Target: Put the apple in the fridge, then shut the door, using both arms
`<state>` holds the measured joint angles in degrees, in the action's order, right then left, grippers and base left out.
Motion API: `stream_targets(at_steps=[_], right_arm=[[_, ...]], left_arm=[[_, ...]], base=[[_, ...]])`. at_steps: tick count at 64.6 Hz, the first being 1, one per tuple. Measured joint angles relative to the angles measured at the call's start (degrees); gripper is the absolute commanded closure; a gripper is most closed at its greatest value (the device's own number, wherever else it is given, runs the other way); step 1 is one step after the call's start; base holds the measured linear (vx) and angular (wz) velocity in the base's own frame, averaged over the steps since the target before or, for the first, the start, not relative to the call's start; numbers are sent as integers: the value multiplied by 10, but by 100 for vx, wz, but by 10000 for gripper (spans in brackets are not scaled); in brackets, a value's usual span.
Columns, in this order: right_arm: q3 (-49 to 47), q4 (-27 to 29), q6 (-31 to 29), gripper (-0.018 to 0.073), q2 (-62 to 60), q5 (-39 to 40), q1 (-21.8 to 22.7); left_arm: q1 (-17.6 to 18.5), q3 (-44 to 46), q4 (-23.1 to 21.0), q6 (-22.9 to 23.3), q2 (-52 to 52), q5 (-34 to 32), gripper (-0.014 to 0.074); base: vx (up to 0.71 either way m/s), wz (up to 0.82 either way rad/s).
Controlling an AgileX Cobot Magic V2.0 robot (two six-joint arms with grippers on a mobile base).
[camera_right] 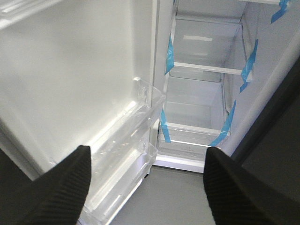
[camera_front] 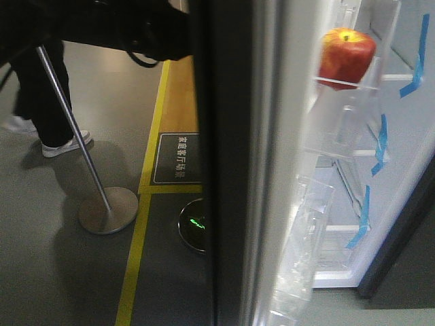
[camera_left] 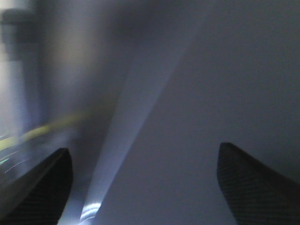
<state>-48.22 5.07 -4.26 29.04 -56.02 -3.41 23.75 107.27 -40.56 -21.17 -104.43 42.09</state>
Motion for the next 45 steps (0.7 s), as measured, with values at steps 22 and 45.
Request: stream_targets(at_steps=[22, 45], right_arm=[[0, 0, 0, 75, 0, 0, 0], [0, 0, 0, 75, 0, 0, 0]], left_arm=[[149, 0, -82, -127, -4, -103, 2], [131, 0, -79, -132, -5, -140, 4]], base=[[0, 0], [0, 0]])
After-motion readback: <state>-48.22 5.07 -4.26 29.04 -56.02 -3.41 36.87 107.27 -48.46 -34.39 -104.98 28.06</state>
